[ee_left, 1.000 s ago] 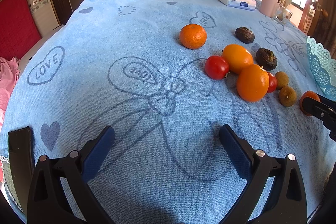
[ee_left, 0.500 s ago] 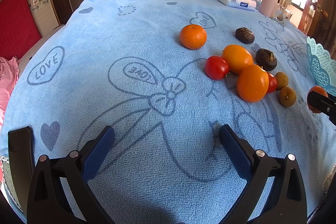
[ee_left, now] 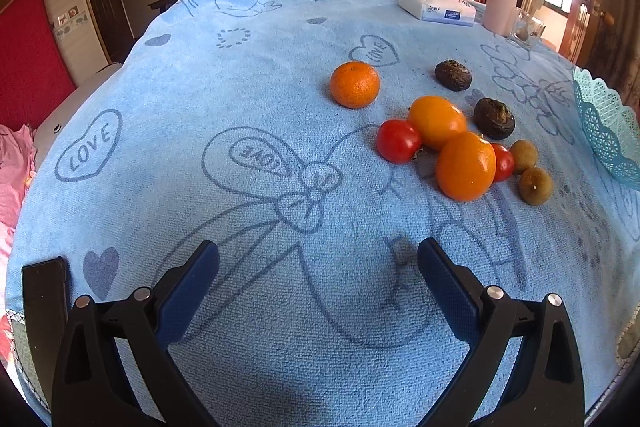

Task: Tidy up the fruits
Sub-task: 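Carry the orange into the green basket with the right gripper and release while the left gripper grasps another orange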

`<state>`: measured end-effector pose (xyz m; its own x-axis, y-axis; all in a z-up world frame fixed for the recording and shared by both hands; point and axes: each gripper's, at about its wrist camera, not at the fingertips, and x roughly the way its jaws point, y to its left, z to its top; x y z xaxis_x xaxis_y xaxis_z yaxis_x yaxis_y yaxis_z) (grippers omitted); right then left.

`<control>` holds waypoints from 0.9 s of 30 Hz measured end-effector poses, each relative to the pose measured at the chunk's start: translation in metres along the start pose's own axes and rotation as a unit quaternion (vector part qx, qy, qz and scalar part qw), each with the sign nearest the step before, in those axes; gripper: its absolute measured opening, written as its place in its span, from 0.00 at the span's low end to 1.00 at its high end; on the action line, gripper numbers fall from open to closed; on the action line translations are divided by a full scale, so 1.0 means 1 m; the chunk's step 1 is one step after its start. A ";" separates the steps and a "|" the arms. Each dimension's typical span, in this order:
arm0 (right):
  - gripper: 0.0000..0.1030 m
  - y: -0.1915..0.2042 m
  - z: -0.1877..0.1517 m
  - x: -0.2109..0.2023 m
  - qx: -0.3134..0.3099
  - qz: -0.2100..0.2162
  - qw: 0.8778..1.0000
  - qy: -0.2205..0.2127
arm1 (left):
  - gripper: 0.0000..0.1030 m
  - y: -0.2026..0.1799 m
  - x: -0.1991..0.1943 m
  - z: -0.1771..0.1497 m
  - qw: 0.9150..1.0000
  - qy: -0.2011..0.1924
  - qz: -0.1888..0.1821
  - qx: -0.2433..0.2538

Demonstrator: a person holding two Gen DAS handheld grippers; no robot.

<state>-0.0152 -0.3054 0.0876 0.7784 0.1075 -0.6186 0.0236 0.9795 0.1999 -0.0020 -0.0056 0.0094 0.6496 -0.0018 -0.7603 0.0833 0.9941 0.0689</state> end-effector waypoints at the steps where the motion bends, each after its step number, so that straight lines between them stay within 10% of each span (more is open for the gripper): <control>1: 0.38 -0.008 0.002 0.000 0.010 -0.008 1.000 0.000 | 0.95 -0.002 -0.001 0.001 1.000 -0.003 0.001 0.004; 11: 0.41 -0.064 0.008 0.007 0.093 -0.072 0.993 0.021 | 0.90 -0.026 -0.015 0.015 0.998 -0.028 -0.050 0.026; 18: 0.63 -0.068 0.013 -0.008 0.095 -0.084 0.992 -0.010 | 0.75 -0.044 -0.010 0.028 0.995 -0.022 -0.087 0.032; 27: 0.67 -0.079 0.026 -0.030 0.110 -0.084 0.989 -0.049 | 0.46 -0.061 0.016 0.036 0.994 0.006 -0.102 0.045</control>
<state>-0.0240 -0.3899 0.1099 0.8090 -0.0804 -0.5823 0.2842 0.9207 0.2676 0.0306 -0.0699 0.0162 0.6027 -0.2007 -0.7723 0.2800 0.9595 -0.0308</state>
